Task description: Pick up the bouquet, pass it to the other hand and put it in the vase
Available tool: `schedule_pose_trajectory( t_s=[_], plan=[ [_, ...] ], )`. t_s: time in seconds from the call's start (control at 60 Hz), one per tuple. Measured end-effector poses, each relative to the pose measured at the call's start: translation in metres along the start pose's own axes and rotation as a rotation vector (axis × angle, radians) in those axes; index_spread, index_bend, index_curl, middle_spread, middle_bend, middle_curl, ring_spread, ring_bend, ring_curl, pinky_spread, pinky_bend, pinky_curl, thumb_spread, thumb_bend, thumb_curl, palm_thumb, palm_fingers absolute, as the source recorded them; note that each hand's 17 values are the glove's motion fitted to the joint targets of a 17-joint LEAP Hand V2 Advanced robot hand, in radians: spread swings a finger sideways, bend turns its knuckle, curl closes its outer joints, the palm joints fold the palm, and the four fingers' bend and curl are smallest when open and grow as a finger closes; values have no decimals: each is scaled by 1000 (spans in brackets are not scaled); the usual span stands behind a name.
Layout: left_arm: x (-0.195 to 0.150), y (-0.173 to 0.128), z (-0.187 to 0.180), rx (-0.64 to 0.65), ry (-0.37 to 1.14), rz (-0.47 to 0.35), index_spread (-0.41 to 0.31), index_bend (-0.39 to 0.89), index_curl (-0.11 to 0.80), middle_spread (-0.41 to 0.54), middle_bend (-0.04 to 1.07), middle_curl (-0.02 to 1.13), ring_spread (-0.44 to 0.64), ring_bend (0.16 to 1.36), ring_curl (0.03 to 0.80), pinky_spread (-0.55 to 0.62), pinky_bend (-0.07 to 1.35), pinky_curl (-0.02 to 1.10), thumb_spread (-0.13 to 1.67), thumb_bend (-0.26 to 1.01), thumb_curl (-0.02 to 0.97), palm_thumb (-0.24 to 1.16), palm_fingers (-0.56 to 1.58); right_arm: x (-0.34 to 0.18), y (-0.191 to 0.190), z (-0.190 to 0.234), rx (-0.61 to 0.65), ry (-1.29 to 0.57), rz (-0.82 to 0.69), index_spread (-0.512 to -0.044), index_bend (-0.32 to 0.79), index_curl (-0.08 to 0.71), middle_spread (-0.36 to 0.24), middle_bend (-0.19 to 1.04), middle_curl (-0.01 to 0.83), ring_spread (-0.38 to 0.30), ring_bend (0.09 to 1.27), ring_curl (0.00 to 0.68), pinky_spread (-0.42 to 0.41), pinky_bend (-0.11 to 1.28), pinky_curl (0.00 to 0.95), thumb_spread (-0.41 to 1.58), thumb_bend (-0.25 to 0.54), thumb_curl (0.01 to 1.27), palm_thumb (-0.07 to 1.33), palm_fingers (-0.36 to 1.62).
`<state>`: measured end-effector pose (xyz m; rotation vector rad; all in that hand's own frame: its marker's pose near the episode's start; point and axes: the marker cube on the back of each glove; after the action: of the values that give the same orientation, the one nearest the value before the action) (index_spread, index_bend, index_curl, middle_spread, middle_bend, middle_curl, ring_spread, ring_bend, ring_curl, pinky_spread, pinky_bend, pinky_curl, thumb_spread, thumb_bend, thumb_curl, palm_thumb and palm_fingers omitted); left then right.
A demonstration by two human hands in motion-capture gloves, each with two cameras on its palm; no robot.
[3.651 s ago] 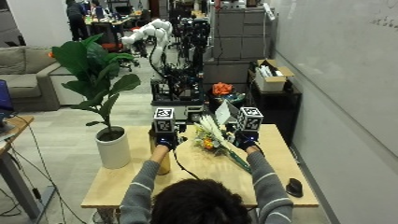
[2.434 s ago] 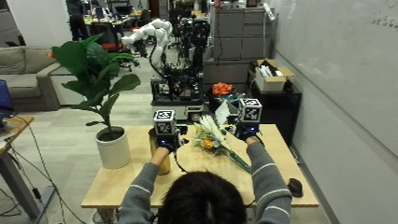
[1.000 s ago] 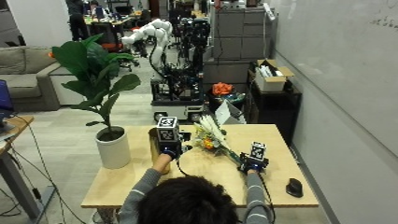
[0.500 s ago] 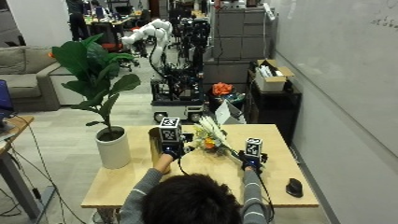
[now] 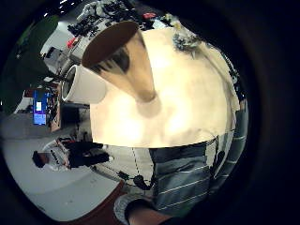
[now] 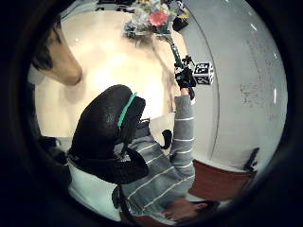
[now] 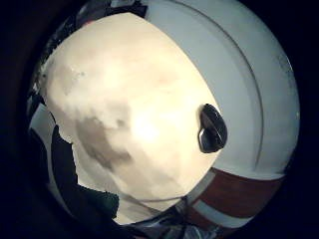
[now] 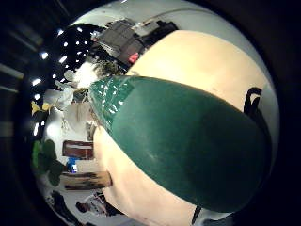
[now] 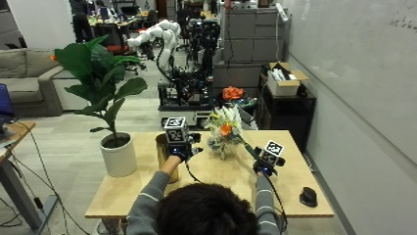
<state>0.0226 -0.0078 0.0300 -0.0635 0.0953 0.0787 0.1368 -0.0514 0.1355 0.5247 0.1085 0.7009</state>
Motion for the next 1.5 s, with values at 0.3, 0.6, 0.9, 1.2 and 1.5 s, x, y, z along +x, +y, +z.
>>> schedule_pose_trajectory(
  t_s=[0.3,0.6,0.9,1.2,1.5],
  plan=[
    [-11,-23,-57,46,91,-85,-22,120,245,154,201,393,262,586,288,391,384,343,1124,-21,290,263,214,-68,4,-101,-160,-605,-31,-198,669,651,-138,926,683,-176,1036,608,-220,791,565,1054,35,483,1081,1389],
    [32,-45,-99,51,828,-3,-15,130,254,153,196,391,257,583,289,379,379,342,1098,-26,291,246,227,-145,3,-158,-189,-1158,-170,-194,733,670,-133,936,688,-172,1051,602,-214,796,573,1010,-2,599,1094,1381],
    [102,-70,-106,45,1239,187,-20,139,266,137,203,396,237,558,287,350,355,337,998,-21,319,301,265,-202,78,-188,-173,-1355,-284,-192,747,668,-133,946,692,-171,1061,596,-209,806,581,997,-11,684,1087,1376],
    [127,-82,-97,444,1269,64,-74,238,317,-27,281,401,39,488,264,163,310,322,933,-8,348,411,704,-221,133,-150,-305,-1221,-216,-191,752,663,-132,952,694,-170,1065,591,-209,811,582,1003,-8,746,1069,1374],
    [103,-60,-108,729,1222,-104,-324,415,476,-331,715,578,-353,775,438,-381,543,439,1009,29,435,710,1522,-232,163,-168,-326,-1261,-418,-189,683,645,-130,948,683,-171,1070,584,-222,796,571,1020,-25,770,1004,1347]
  ],
)
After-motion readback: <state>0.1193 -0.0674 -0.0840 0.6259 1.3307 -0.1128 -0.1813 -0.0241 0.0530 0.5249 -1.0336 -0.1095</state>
